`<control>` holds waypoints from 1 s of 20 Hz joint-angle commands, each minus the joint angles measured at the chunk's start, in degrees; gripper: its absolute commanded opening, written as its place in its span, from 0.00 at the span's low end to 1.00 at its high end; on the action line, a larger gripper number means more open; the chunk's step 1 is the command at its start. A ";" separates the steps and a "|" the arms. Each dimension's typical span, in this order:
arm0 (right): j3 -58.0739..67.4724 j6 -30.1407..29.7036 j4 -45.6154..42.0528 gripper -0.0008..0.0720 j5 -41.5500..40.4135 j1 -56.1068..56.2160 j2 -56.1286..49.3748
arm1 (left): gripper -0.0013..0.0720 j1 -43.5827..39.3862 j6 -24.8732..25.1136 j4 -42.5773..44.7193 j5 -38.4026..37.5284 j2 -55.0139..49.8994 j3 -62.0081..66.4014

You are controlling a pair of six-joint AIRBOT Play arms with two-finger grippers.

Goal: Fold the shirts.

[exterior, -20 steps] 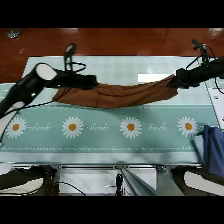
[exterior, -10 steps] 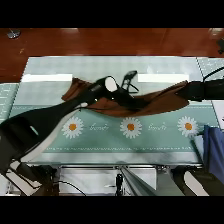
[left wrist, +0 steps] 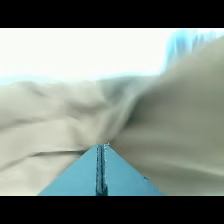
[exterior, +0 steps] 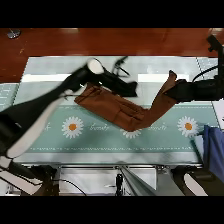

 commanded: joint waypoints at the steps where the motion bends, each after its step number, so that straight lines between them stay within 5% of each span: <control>1: 0.92 1.90 0.55 0.05 -4.55 6.88 -2.16 | 0.04 16.22 -5.14 9.68 -4.85 8.70 -0.33; 8: 22.93 3.30 0.81 0.05 -11.74 26.16 -29.83 | 0.04 41.75 -0.22 15.32 -3.69 38.05 -12.33; 13: 42.21 5.70 0.96 0.05 -11.58 32.24 -53.86 | 0.05 43.69 2.14 15.28 -0.92 58.51 -29.62; 19: 49.86 7.17 9.22 0.07 -12.59 32.22 -65.53 | 0.05 43.50 1.90 12.17 0.00 68.13 -46.69; 20: 49.86 6.78 12.02 0.56 -12.33 32.22 -66.25 | 0.04 43.50 1.92 11.67 0.59 68.06 -48.68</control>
